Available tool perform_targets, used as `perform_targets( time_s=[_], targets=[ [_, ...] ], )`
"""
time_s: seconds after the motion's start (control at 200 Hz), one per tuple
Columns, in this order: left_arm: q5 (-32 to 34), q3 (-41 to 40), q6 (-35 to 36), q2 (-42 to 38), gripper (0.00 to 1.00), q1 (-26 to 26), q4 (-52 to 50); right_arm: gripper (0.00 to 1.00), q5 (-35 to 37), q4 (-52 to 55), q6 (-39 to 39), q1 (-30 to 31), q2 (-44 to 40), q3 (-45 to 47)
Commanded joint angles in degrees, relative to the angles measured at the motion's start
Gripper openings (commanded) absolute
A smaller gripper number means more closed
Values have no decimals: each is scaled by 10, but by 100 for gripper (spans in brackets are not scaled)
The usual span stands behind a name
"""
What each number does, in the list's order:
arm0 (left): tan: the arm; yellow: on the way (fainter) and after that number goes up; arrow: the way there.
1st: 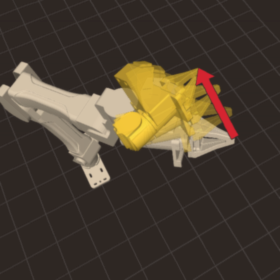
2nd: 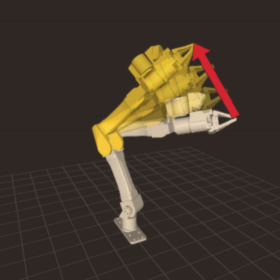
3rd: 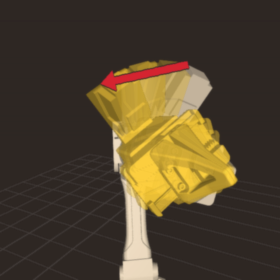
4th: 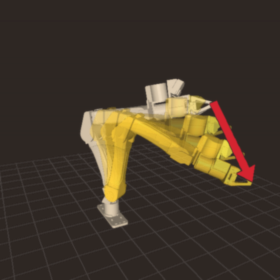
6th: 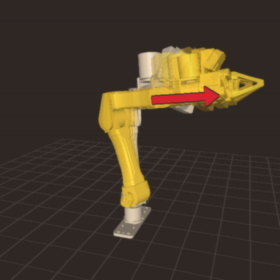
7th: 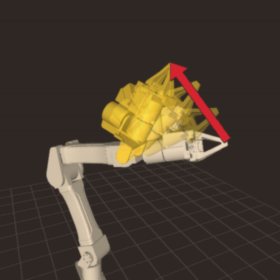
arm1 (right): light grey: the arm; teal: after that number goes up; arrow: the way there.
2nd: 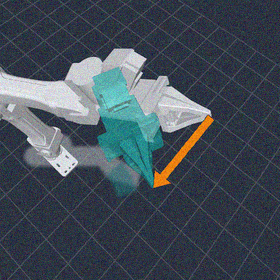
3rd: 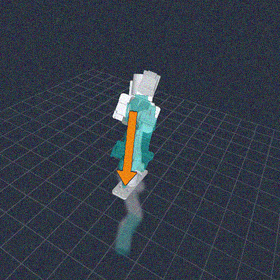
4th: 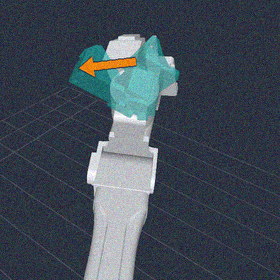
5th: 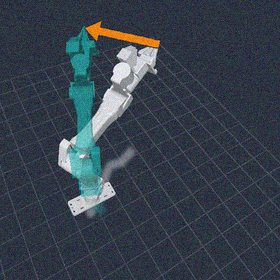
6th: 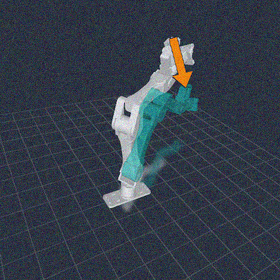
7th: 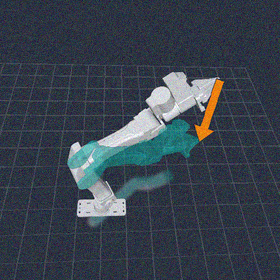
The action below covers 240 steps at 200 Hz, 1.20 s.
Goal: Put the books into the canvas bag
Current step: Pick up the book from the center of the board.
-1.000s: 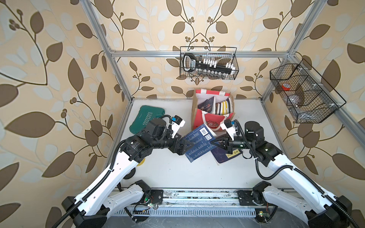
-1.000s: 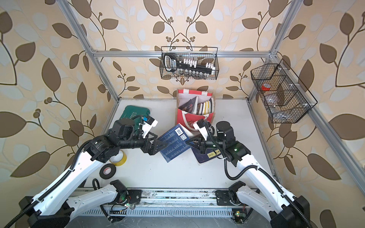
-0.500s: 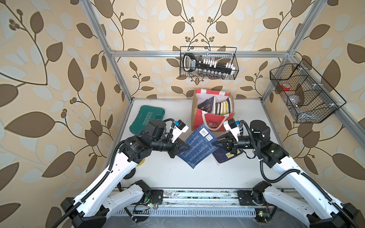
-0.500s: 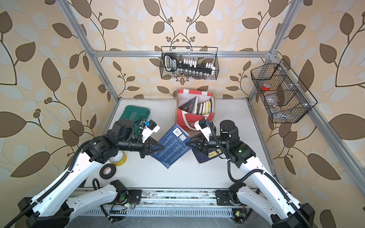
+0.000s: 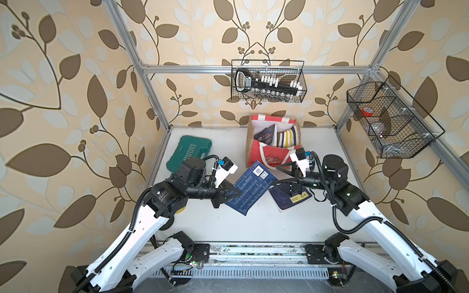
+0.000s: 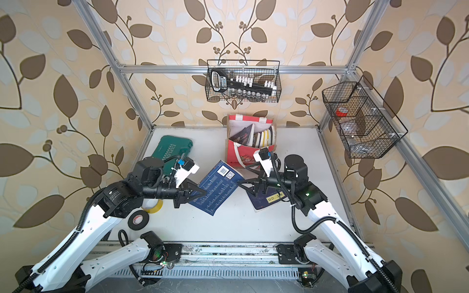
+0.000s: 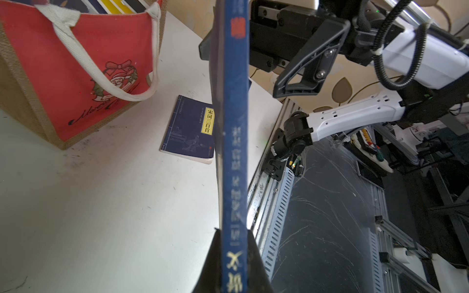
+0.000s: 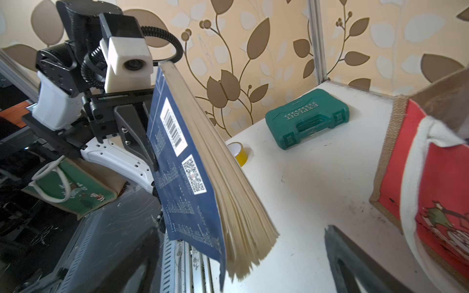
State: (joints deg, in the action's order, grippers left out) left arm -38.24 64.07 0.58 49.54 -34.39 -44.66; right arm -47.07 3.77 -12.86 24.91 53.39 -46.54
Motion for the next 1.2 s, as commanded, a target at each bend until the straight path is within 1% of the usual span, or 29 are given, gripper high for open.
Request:
perform_targets(
  time_s=[0.0,0.085,0.125,0.17,0.205,0.22,0.245,0.285,0.325,0.35,0.38,0.415,0.44,0.455,0.49,0.525,0.545,0.575,0.59,0.605,0.67,0.79,0.9,0.955,0.995,1.04,1.12,1.195],
  targets=[
    [-86,-1,34,-11,0,6,30,99,-82,-27,-3,1,17,1],
    [-106,-2,42,-14,0,6,26,98,-143,-27,5,1,28,-5],
    [-106,-4,41,-14,0,6,26,94,-170,-25,10,1,29,-6],
    [-99,-6,39,-14,0,6,27,86,-178,-20,11,0,29,-8],
    [-93,-7,37,-13,0,6,28,75,-177,-16,11,-1,26,-8],
    [-89,-8,37,-13,0,7,28,69,-174,-15,9,-1,25,-8],
    [-83,-9,36,-13,0,7,29,60,-172,-15,7,-3,23,-8],
    [-73,-10,36,-11,0,7,31,49,-174,-15,3,-7,20,-9],
    [-62,-12,34,-11,0,10,32,30,-173,-15,-3,-9,17,-9],
    [-56,-12,33,-10,0,11,33,19,-172,-15,-6,-11,15,-9],
    [-49,-12,32,-9,0,13,34,9,-173,-15,-9,-12,13,-10],
    [-44,-10,31,-8,0,15,33,0,-170,-14,-12,-13,11,-11],
    [-44,-11,31,-5,2,17,34,0,-168,-12,-13,-15,9,-12],
    [-45,-11,30,-5,6,18,35,0,-166,-11,-13,-16,8,-12],
    [-44,-11,28,-4,18,19,38,0,-163,-7,-14,-17,7,-16],
    [-44,-13,25,-3,28,23,41,0,-157,-5,-16,-21,7,-20],
    [-44,-14,24,-3,39,24,43,0,-155,-4,-19,-23,6,-23],
    [-40,-15,20,-4,65,27,46,0,-148,-4,-21,-27,6,-29],
    [-35,-16,18,-4,75,29,47,0,-144,-4,-23,-29,6,-33],
    [-31,-16,15,-5,81,31,49,0,-136,-4,-26,-32,7,-37],
    [-15,-20,5,-9,98,42,56,0,-117,-3,-37,-50,7,-56],
    [53,-28,-16,-15,99,65,71,0,-15,6,-74,-90,17,-104],
    [114,-33,-34,-13,99,91,80,0,125,39,-143,-135,38,-172],
    [145,-38,-45,-10,99,104,85,0,204,79,-160,-145,53,-215],
    [151,-37,-48,-7,99,115,85,0,257,99,-166,-145,65,-238],
    [158,-38,-53,-4,99,123,86,0,302,113,-170,-145,77,-259],
    [155,-38,-57,-2,99,135,89,0,359,118,-182,-145,95,-277],
    [156,-41,-59,-3,99,139,91,0,384,112,-193,-145,114,-284]
  ],
)
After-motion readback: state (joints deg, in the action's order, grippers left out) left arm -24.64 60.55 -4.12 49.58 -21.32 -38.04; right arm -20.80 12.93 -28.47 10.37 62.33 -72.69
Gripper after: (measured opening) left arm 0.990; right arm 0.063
